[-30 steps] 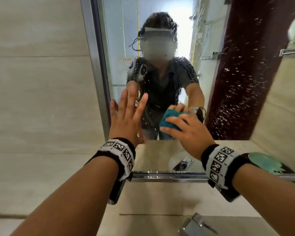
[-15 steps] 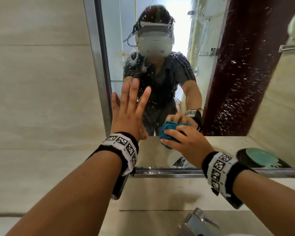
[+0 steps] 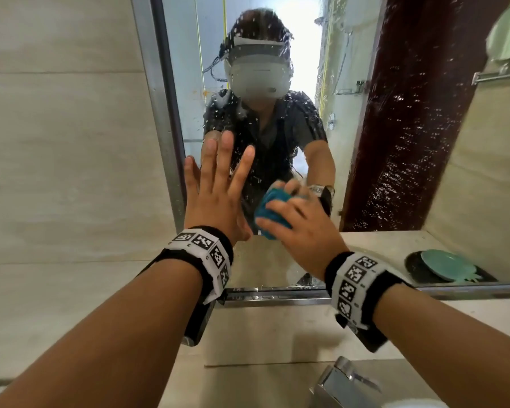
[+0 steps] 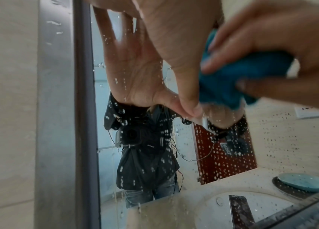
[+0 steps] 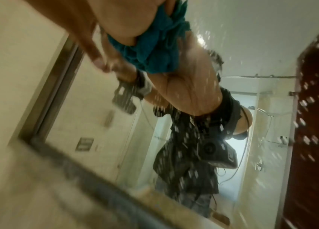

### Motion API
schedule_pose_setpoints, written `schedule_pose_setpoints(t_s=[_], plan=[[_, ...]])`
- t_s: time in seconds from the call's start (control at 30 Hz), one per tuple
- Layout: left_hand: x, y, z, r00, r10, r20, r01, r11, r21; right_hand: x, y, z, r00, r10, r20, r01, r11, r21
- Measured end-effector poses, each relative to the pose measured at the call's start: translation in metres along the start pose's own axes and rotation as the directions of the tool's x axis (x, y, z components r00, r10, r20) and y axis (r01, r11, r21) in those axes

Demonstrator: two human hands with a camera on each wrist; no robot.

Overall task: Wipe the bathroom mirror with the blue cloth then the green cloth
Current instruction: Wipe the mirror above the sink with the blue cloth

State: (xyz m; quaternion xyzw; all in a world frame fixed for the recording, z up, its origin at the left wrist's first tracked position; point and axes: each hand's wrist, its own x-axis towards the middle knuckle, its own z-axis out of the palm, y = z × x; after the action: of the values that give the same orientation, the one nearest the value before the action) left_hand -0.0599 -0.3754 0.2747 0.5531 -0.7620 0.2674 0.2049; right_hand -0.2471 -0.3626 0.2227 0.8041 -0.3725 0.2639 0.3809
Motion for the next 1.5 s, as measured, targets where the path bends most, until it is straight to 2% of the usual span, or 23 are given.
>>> schedule_pose_setpoints(t_s=[0.07, 0.17, 0.23, 0.3, 0.4, 0.43, 0.5, 0.53, 0.6, 0.7, 0.87, 0.97, 1.03, 1.1, 1.13, 1.2, 1.23, 1.3, 1.37, 1.43, 1.47, 1.5], plan=[[0.0, 0.0, 0.0, 1.0, -0.003, 0.0, 0.003, 1.0, 0.013, -0.019, -0.009, 0.005, 0.984, -0.112, 0.139, 0.109, 0.994, 0.023], [-0.001, 0.002, -0.001, 1.0, -0.012, 0.001, 0.012, 0.999, 0.031, -0.026, -0.01, 0.0, 0.976, -0.122, 0.179, 0.119, 0.992, 0.031], [-0.001, 0.003, -0.002, 1.0, -0.01, -0.004, 0.011, 1.0, 0.028, -0.017, -0.002, -0.004, 0.992, -0.068, 0.109, 0.068, 0.998, 0.005], [-0.002, 0.004, -0.002, 1.0, -0.013, -0.004, 0.013, 1.0, 0.026, 0.002, 0.008, -0.013, 0.999, 0.051, -0.017, -0.051, 0.999, 0.007], [-0.002, 0.004, -0.002, 1.0, -0.018, -0.003, 0.018, 0.999, 0.035, 0.028, 0.017, -0.027, 0.953, 0.251, -0.171, -0.249, 0.968, 0.033], [-0.002, 0.004, -0.002, 1.0, -0.018, -0.004, 0.018, 0.999, 0.037, 0.03, 0.017, -0.028, 0.942, 0.272, -0.194, -0.269, 0.962, 0.039], [-0.002, 0.004, -0.002, 1.0, -0.017, -0.002, 0.017, 0.999, 0.034, 0.022, 0.011, -0.021, 0.953, 0.229, -0.2, -0.226, 0.973, 0.038], [-0.002, 0.004, -0.002, 1.0, -0.016, -0.003, 0.016, 0.999, 0.028, 0.012, 0.007, -0.015, 0.971, 0.172, -0.164, -0.169, 0.985, 0.034], [-0.002, 0.005, -0.001, 1.0, -0.017, -0.005, 0.017, 1.0, 0.025, -0.015, -0.004, -0.001, 1.0, 0.03, -0.004, -0.03, 0.999, 0.016], [-0.002, 0.005, 0.0, 1.0, -0.027, 0.005, 0.027, 0.999, 0.043, -0.057, -0.016, 0.011, 0.97, -0.085, 0.229, 0.081, 0.996, 0.024], [-0.002, 0.008, -0.002, 0.999, -0.034, 0.014, 0.033, 0.999, 0.035, -0.094, -0.004, 0.01, 0.93, -0.133, 0.343, 0.137, 0.991, 0.014], [-0.003, 0.008, -0.002, 0.999, -0.036, -0.002, 0.036, 0.999, 0.024, -0.088, 0.013, -0.006, 0.958, -0.02, 0.287, 0.021, 1.0, 0.002], [-0.003, 0.008, -0.002, 0.999, -0.042, -0.001, 0.042, 0.999, 0.021, -0.072, 0.025, -0.021, 0.973, 0.161, 0.168, -0.168, 0.986, 0.026], [-0.003, 0.009, -0.002, 0.999, -0.048, 0.0, 0.048, 0.999, 0.02, -0.054, 0.038, -0.037, 0.91, 0.413, 0.035, -0.414, 0.904, 0.109], [-0.003, 0.009, -0.002, 0.999, -0.051, -0.001, 0.051, 0.999, 0.019, -0.046, 0.044, -0.045, 0.876, 0.482, -0.032, -0.476, 0.872, 0.113], [-0.003, 0.01, -0.002, 0.999, -0.054, 0.0, 0.054, 0.998, 0.017, -0.039, 0.05, -0.054, 0.847, 0.513, -0.14, -0.51, 0.858, 0.058], [-0.003, 0.01, -0.002, 0.998, -0.055, 0.004, 0.055, 0.998, 0.017, -0.038, 0.051, -0.054, 0.842, 0.517, -0.154, -0.516, 0.855, 0.049], [-0.003, 0.011, -0.003, 0.998, -0.057, 0.012, 0.057, 0.998, 0.015, -0.045, 0.043, -0.047, 0.862, 0.49, -0.13, -0.488, 0.872, 0.044], [-0.003, 0.012, -0.003, 0.999, -0.052, 0.013, 0.052, 0.999, 0.015, -0.064, 0.032, -0.032, 0.888, 0.46, -0.012, -0.458, 0.886, 0.074], [-0.003, 0.012, -0.003, 0.999, -0.051, 0.009, 0.05, 0.999, 0.015, -0.089, 0.02, -0.014, 0.951, 0.278, 0.137, -0.281, 0.96, -0.002], [-0.003, 0.011, -0.002, 0.999, -0.05, 0.005, 0.05, 0.999, 0.016, -0.102, 0.015, -0.007, 0.964, 0.166, 0.209, -0.165, 0.986, -0.025], [-0.003, 0.01, -0.001, 0.999, -0.048, -0.002, 0.048, 0.999, 0.015, -0.111, 0.011, -0.002, 0.961, 0.109, 0.255, -0.103, 0.994, -0.036]])
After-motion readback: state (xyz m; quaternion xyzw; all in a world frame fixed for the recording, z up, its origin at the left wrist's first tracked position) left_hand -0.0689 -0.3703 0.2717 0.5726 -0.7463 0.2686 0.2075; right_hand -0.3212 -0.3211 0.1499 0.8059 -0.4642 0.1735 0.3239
